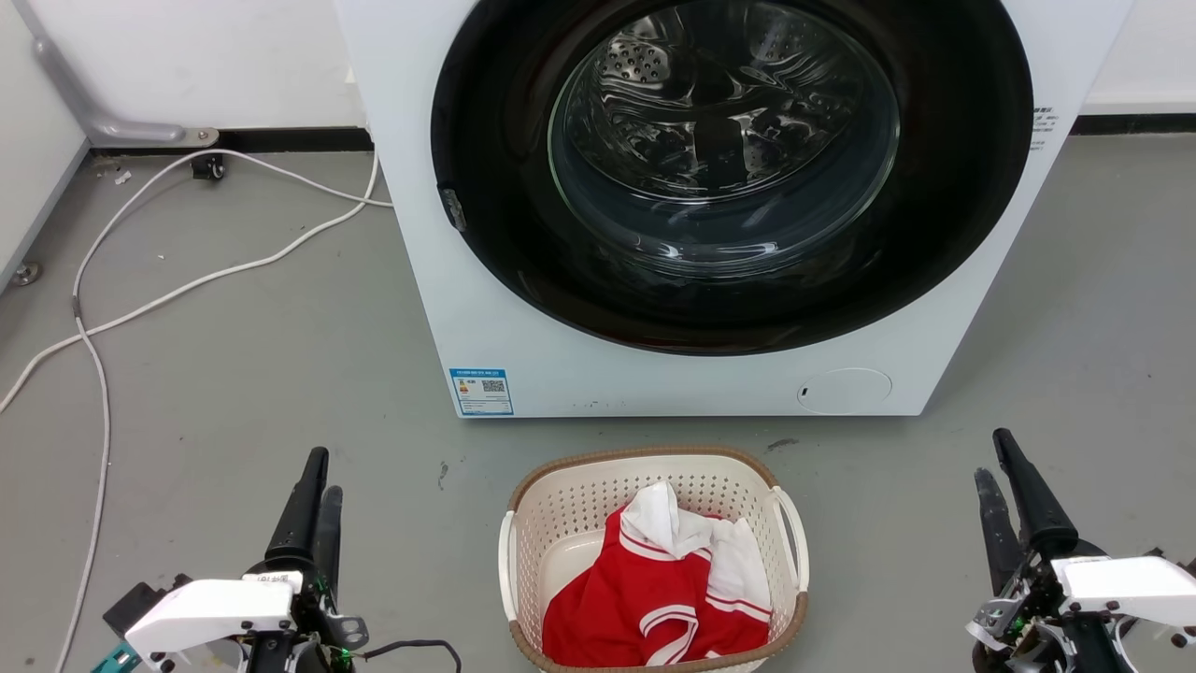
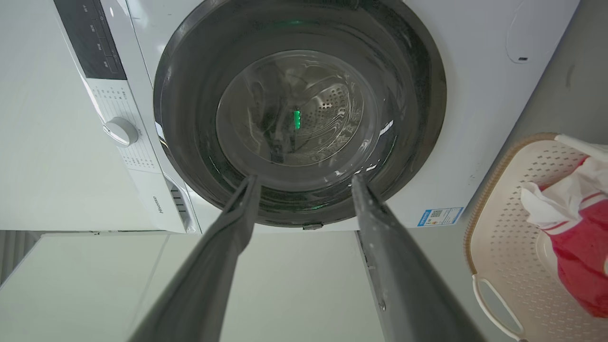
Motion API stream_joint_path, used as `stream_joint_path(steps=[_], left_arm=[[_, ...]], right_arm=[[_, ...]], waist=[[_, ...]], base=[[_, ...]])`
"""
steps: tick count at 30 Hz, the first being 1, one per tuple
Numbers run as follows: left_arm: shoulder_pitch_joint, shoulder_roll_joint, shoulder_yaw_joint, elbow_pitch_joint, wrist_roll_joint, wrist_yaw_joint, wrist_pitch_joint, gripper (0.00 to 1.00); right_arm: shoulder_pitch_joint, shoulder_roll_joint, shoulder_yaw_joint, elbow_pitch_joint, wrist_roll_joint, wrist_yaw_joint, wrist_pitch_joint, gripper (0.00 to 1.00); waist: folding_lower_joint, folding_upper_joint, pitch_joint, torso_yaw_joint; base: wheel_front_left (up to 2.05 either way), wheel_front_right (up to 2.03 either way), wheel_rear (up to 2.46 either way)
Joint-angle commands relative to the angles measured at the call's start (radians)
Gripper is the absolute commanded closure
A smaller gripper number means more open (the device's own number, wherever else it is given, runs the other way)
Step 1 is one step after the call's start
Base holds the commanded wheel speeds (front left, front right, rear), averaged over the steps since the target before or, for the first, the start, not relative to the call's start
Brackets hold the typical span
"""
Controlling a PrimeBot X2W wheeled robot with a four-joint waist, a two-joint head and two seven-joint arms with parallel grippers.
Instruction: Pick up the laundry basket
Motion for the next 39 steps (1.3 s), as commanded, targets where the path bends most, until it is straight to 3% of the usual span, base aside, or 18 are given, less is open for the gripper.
stream_joint_path(steps=[1, 25, 39], left_arm=[[-0.014, 0.004, 0.008, -0.03, 0.045, 0.0, -0.016, 0.0], [0.022, 0.005, -0.01, -0.133, 0.483, 0.045, -0.115, 0.0], [0.051, 0.006, -0.036, -0.154, 0.731, 0.051, -0.164, 0.0]], right_arm=[[-0.016, -0.002, 0.001, -0.028, -0.054, 0.0, -0.017, 0.0], [0.023, -0.003, 0.047, -0.141, -0.61, 0.0, -0.116, 0.0], [0.051, -0.004, 0.062, -0.161, -0.861, 0.0, -0.165, 0.0]], waist=[[0.0, 0.0, 0.0, 0.0], [0.0, 0.0, 0.001, 0.006], [0.0, 0.0, -0.002, 0.009]], base=[[0.0, 0.0, 0.0], [0.0, 0.0, 0.0], [0.0, 0.0, 0.0]])
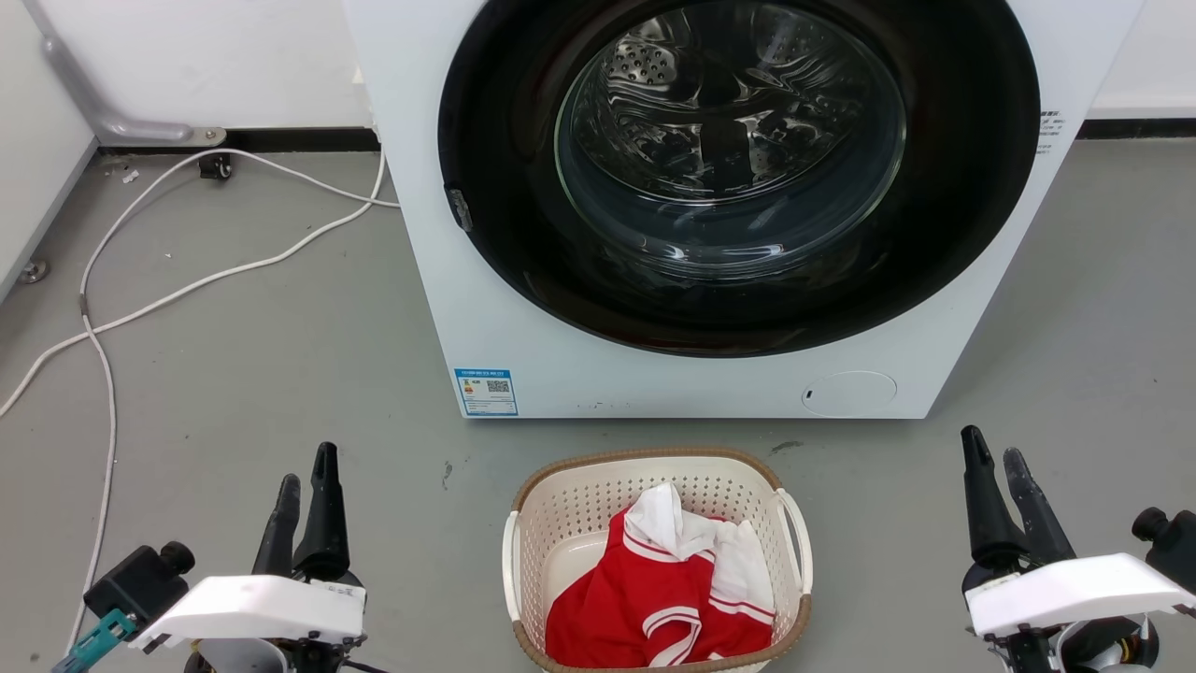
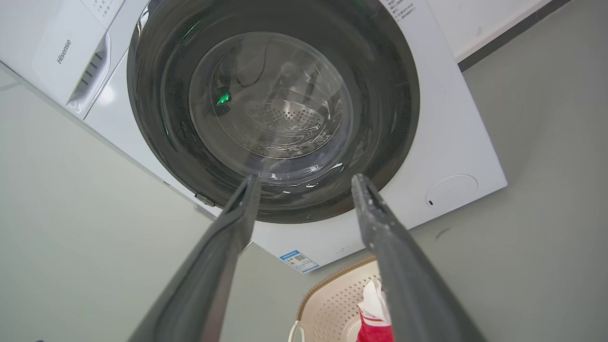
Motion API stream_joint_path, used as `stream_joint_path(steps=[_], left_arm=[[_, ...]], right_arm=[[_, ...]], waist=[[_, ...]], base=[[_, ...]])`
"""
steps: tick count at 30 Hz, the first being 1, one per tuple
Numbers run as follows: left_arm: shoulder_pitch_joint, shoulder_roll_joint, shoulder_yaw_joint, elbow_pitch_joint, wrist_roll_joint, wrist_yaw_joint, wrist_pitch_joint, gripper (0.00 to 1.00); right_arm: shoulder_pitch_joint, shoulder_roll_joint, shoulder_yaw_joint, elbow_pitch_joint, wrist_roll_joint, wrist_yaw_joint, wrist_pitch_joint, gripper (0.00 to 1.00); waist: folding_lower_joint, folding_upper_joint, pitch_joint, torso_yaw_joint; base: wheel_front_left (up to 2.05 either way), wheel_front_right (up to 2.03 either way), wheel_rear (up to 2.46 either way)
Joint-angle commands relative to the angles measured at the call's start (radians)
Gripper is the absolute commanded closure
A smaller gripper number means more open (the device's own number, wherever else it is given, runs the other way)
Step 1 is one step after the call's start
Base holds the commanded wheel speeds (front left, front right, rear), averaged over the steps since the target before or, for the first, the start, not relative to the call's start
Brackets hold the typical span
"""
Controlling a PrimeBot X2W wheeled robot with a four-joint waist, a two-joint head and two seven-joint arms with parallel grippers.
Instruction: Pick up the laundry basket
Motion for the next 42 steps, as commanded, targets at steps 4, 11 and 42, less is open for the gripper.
stream_joint_path(steps=[4, 11, 42], left_arm=[[0.003, 0.005, -0.011, -0.02, 0.092, 0.009, -0.021, 0.0], [0.011, 0.005, -0.022, -0.027, 0.192, 0.018, -0.042, 0.0], [0.05, 0.006, -0.033, -0.049, 0.502, 0.026, -0.121, 0.0]], right_arm=[[0.002, -0.004, 0.003, -0.023, -0.091, 0.0, -0.021, 0.0], [0.012, -0.004, 0.011, -0.031, -0.19, 0.0, -0.043, 0.0], [0.055, -0.005, 0.014, -0.074, -0.508, 0.0, -0.124, 0.0]], waist=[[0.0, 0.0, 0.0, 0.001], [0.0, 0.0, 0.0, 0.002], [0.0, 0.0, -0.007, 0.006]], base=[[0.0, 0.0, 0.0], [0.0, 0.0, 0.0], [0.0, 0.0, 0.0]])
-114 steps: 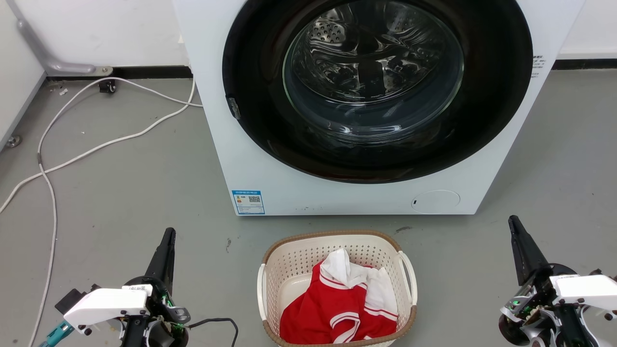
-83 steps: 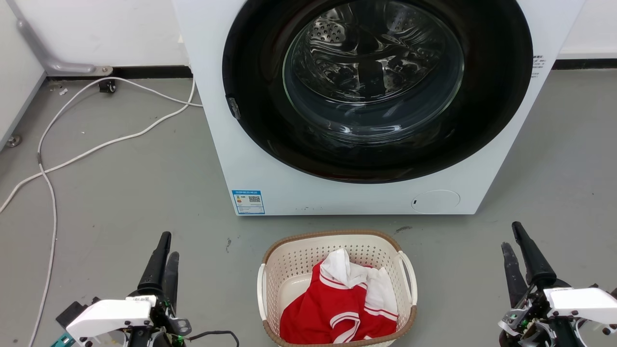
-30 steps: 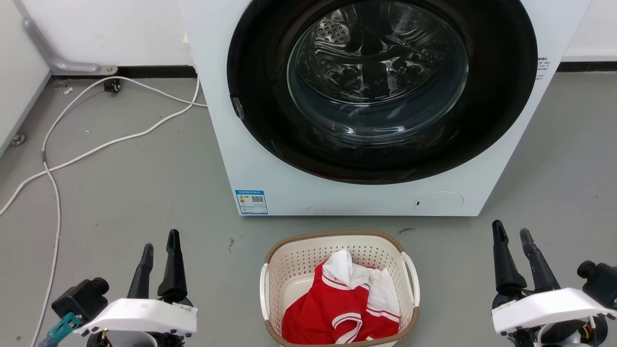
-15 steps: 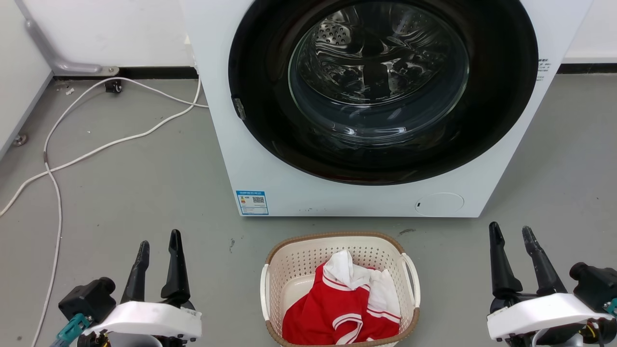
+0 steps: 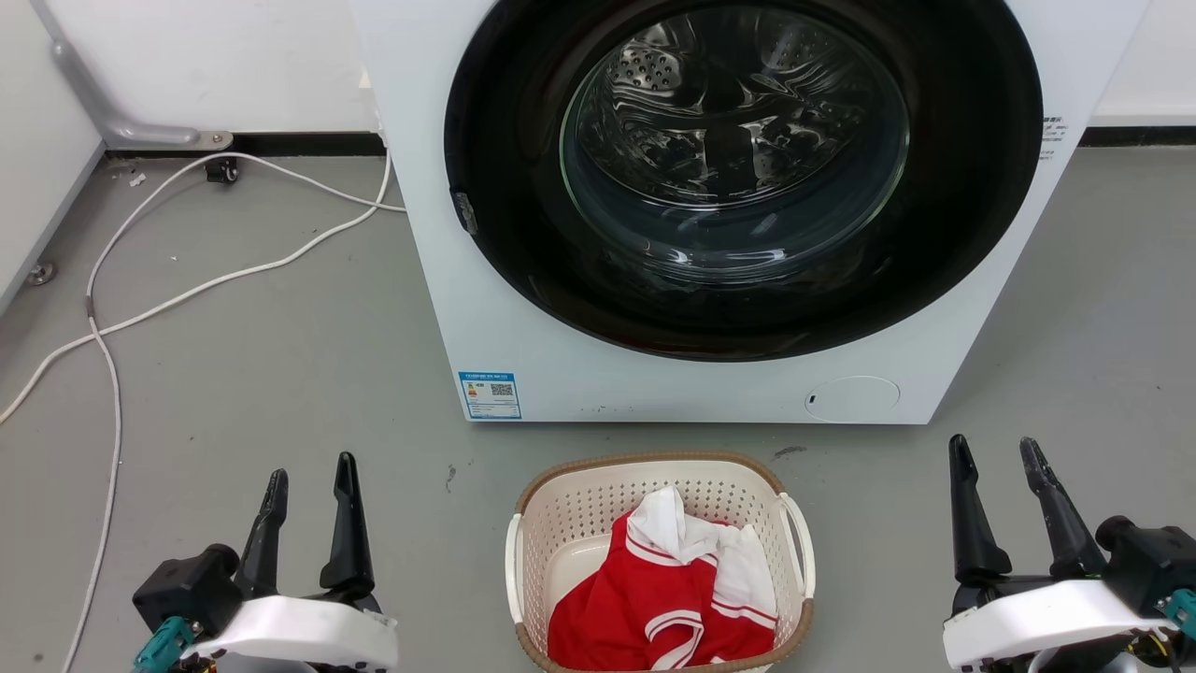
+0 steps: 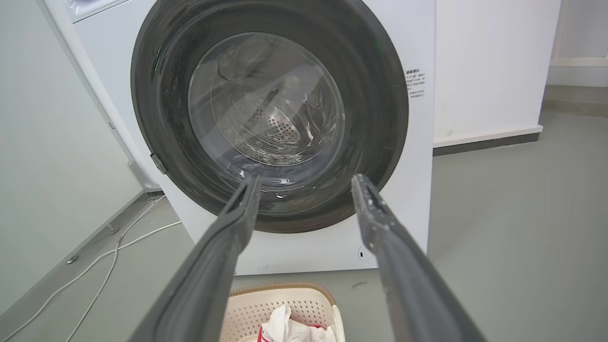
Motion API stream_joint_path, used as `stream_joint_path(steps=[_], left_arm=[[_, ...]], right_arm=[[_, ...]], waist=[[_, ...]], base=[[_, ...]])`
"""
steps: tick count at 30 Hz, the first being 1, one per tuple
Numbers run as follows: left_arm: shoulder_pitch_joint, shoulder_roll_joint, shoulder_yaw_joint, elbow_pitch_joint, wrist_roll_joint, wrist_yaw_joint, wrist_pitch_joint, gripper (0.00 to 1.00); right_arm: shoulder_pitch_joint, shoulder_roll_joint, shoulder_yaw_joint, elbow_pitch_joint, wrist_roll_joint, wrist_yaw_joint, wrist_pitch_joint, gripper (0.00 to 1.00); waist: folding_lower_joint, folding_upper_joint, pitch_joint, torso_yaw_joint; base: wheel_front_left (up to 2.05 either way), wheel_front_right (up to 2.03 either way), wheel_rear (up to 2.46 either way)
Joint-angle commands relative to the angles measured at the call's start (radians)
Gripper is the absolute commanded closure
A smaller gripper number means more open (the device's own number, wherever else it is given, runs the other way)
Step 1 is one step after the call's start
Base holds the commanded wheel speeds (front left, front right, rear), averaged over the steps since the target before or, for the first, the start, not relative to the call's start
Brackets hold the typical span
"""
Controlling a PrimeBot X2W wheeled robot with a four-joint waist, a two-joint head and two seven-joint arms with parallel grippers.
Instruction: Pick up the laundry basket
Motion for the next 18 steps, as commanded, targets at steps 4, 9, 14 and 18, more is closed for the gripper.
stream_joint_path(steps=[4, 9, 14, 18], left_arm=[[0.01, 0.004, -0.002, -0.011, 0.054, 0.004, -0.016, 0.0], [0.016, 0.004, -0.005, -0.011, 0.094, 0.006, -0.027, 0.0], [0.022, 0.004, -0.006, -0.009, 0.133, 0.008, -0.038, 0.0], [0.027, 0.004, -0.006, -0.009, 0.162, 0.009, -0.046, 0.0]], right_arm=[[0.011, -0.004, 0.0, -0.016, -0.055, 0.0, -0.018, 0.0], [0.017, -0.004, 0.001, -0.018, -0.093, 0.0, -0.029, 0.0], [0.022, -0.004, 0.001, -0.019, -0.124, 0.0, -0.039, 0.0], [0.025, -0.004, 0.002, -0.023, -0.157, 0.0, -0.046, 0.0]], waist=[[-0.0001, -0.0001, -0.001, 0.001], [-0.0001, -0.0001, -0.003, 0.002], [-0.0001, -0.0001, -0.005, 0.001], [-0.0001, -0.0001, -0.006, 0.001]], base=[[0.0, 0.0, 0.0], [0.0, 0.0, 0.0], [0.0, 0.0, 0.0], [0.0, 0.0, 0.0]])
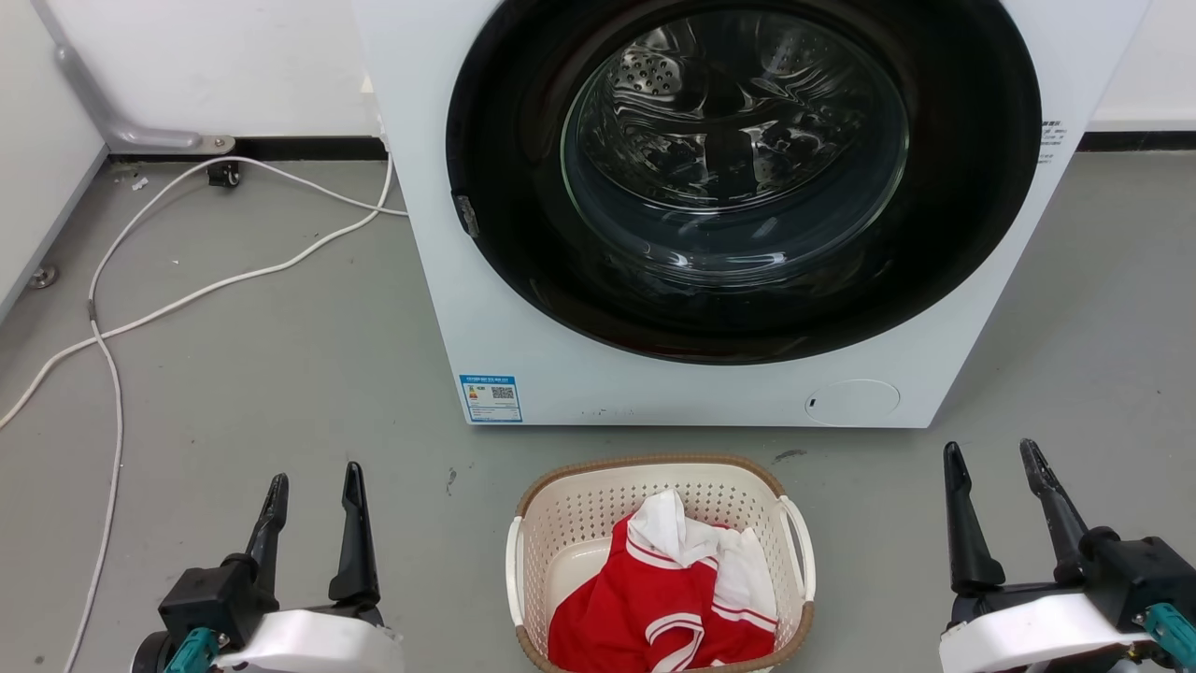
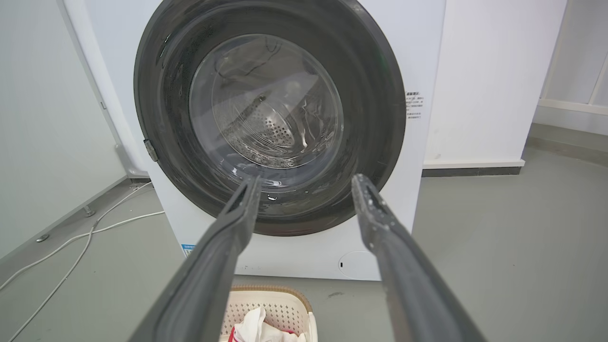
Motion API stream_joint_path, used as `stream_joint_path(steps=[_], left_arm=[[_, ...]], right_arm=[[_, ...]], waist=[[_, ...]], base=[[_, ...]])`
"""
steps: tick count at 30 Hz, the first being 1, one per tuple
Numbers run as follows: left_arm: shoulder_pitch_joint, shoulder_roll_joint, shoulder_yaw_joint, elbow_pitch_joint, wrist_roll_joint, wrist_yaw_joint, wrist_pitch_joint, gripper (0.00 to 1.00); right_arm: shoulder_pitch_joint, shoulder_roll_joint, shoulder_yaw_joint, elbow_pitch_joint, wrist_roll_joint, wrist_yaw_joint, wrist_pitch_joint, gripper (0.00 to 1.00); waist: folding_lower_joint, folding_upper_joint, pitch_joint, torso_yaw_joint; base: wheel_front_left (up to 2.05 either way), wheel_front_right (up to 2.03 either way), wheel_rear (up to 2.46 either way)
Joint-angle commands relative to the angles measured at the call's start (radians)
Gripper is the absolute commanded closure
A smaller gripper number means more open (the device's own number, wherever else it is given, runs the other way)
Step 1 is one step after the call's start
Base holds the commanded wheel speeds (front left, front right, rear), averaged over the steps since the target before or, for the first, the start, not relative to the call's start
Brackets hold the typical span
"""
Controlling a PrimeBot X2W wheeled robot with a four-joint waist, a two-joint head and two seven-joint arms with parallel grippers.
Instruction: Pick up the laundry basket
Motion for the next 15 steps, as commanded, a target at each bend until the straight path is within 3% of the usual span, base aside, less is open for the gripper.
stream_joint_path(steps=[1, 15], left_arm=[[0.008, 0.004, -0.001, -0.007, 0.021, 0.002, -0.009, 0.0], [0.023, 0.004, 0.002, -0.002, 0.107, 0.005, -0.035, 0.0]], right_arm=[[0.009, -0.004, 0.001, -0.012, -0.024, 0.0, -0.009, 0.0], [0.024, -0.005, -0.002, -0.017, -0.097, 0.0, -0.037, 0.0]], waist=[[0.0, -0.0001, 0.0, 0.0], [0.0, -0.0001, -0.004, 0.001]], base=[[0.0, 0.0, 0.0], [0.0, 0.0, 0.0]])
